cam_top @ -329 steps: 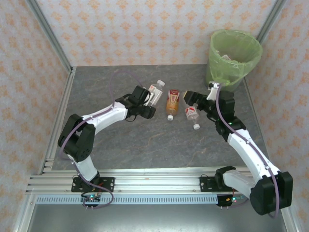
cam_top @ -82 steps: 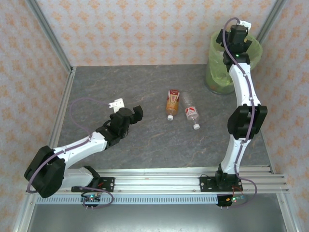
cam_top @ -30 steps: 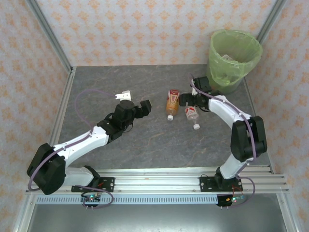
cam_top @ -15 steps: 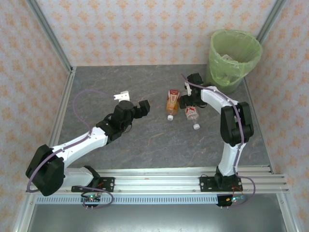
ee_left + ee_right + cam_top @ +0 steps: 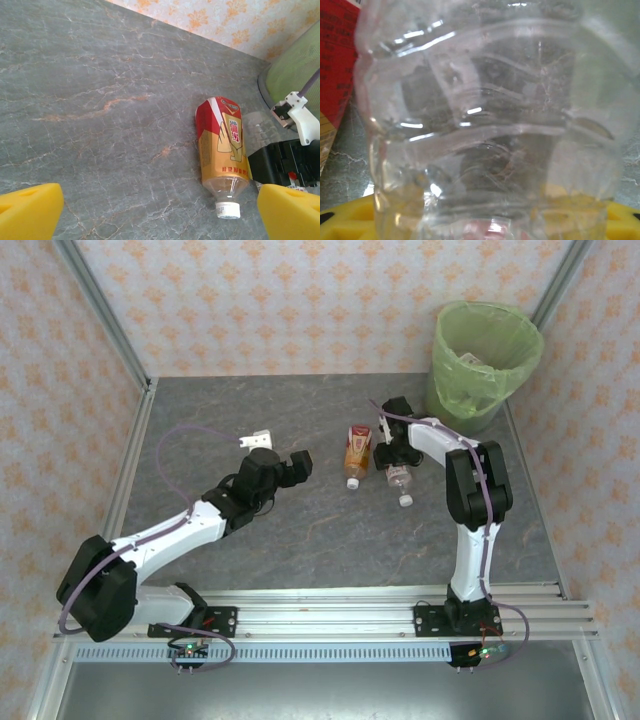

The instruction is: Put the plastic bottles in the bin

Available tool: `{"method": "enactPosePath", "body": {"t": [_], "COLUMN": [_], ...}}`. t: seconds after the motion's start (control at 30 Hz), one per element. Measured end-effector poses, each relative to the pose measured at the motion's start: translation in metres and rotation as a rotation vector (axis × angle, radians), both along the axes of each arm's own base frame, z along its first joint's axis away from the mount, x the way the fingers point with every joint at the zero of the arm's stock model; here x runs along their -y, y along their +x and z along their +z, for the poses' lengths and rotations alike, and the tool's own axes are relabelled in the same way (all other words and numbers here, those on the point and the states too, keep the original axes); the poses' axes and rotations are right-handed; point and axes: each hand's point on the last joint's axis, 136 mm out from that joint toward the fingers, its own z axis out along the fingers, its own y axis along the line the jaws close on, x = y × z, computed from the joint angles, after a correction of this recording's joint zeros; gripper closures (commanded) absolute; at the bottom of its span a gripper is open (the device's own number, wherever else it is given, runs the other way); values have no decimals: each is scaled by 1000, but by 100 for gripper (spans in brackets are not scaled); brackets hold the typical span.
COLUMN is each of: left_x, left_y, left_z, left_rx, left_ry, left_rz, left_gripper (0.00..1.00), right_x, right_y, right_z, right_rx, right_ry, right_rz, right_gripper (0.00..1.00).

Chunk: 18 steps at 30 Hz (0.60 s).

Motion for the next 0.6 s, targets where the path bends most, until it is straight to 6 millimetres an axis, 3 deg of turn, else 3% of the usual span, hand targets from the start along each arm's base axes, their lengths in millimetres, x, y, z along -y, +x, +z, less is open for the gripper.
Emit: {"method": "enactPosePath", "body": {"t": [0.3, 0.6], "left_x": [4, 8], "left_y": [1, 2], "left_z": [-3, 0], "left_rx": [-17, -20], "left_ry": [-1, -5], "left_rz": [-17, -26], "left_gripper": [0, 0], "right_x": [7, 18], "right_y": [-5, -11], "right_z": [9, 69], "right_rx": [25, 241], "right_ry": [-21, -5], "right_rz": [-10, -51], "right_gripper": [45, 50]}}
